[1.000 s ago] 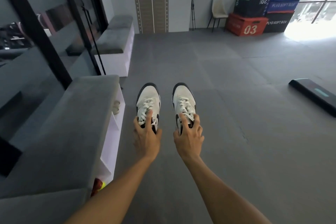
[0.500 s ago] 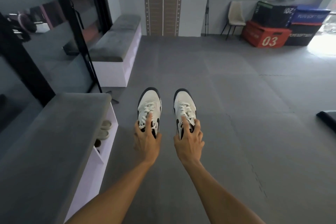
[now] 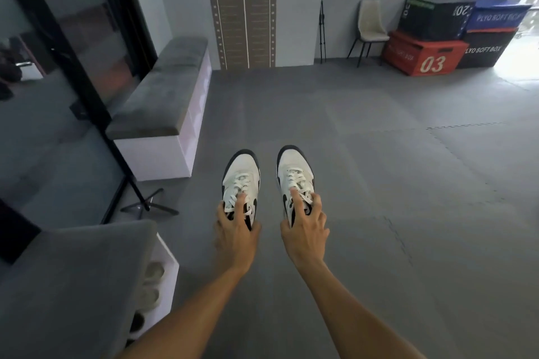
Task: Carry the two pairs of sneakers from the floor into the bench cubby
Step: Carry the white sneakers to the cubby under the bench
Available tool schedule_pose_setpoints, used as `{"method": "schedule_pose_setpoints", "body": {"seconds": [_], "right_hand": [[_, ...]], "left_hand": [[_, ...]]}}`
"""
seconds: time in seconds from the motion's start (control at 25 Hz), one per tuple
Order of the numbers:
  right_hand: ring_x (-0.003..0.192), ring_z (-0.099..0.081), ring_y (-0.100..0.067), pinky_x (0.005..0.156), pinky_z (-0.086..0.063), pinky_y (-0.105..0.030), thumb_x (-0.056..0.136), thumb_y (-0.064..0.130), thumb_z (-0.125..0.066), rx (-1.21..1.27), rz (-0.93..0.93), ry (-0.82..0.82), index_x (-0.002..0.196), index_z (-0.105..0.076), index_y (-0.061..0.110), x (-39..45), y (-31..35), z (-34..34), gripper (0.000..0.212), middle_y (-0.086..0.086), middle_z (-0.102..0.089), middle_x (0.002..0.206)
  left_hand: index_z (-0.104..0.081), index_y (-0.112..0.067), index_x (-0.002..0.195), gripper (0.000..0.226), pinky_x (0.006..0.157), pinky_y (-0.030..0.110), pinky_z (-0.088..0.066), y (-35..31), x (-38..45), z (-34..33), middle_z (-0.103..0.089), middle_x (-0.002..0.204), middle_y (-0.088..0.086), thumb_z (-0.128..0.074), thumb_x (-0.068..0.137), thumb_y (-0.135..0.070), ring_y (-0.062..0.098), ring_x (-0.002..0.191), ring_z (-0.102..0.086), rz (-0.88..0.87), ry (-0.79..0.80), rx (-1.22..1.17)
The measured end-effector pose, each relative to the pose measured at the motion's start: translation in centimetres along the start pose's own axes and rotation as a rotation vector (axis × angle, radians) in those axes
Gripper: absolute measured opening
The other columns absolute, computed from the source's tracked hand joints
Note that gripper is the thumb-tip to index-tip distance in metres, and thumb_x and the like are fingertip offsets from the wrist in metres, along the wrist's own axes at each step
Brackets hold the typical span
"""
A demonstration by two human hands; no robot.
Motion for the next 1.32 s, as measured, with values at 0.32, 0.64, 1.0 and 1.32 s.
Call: {"method": "schedule_pose_setpoints", "body": {"seconds": [0.32, 0.64, 1.0, 1.32], "right_hand": [[0.124, -0.041, -0.036, 0.091, -0.042, -0.051, 0.091, 0.030, -0.058, 0.037, -0.001, 0.029, 0.153, -0.024, 0.041, 27.1, 2.7, -5.7, 0.072, -0.009, -0.014, 0.160], [0.126, -0.041, -0.038, 0.093, -0.041, -0.053, 0.091, 0.030, -0.059, 0.044, 0.063, 0.035, 0.154, -0.024, 0.041, 52.2, 8.7, -12.1, 0.073, -0.011, -0.017, 0.161], [0.123, -0.042, -0.040, 0.088, -0.042, -0.053, 0.091, 0.028, -0.058, 0.019, -0.034, 0.006, 0.152, -0.026, 0.038, 77.1, 14.5, -18.4, 0.070, -0.014, -0.017, 0.158], [0.123, -0.042, -0.039, 0.089, -0.042, -0.055, 0.092, 0.025, -0.058, -0.001, 0.004, 0.062, 0.151, -0.023, 0.041, 101.7, 15.6, -25.1, 0.071, -0.013, -0.015, 0.159]], "left_hand": [[-0.024, -0.044, 0.147, 0.073, 0.089, 0.057, -0.047, -5.5, 25.7, -9.2, -0.024, 0.155, 0.013, -0.066, 0.087, -0.039, 0.043, 0.123, -0.043, 0.046, -0.018, -0.029], [-0.022, -0.043, 0.149, 0.074, 0.089, 0.058, -0.048, -9.4, 49.9, -16.8, -0.025, 0.154, 0.014, -0.064, 0.088, -0.041, 0.042, 0.123, -0.045, 0.103, -0.029, -0.046], [-0.029, -0.042, 0.146, 0.071, 0.089, 0.056, -0.047, -12.9, 77.4, -24.3, -0.027, 0.152, 0.012, -0.066, 0.085, -0.038, 0.044, 0.120, -0.045, 0.050, 0.024, -0.036], [-0.032, -0.041, 0.148, 0.073, 0.096, 0.054, -0.044, -16.0, 98.5, -33.4, -0.026, 0.152, 0.014, -0.069, 0.086, -0.035, 0.044, 0.121, -0.043, 0.183, -0.012, -0.058]]}}
Point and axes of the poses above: each hand's wrist, its own x-axis towards the middle knuckle, its own z-axis out of the back of the hand, y = z × x, the point moved 3 cm from there along x, towards the middle knuckle
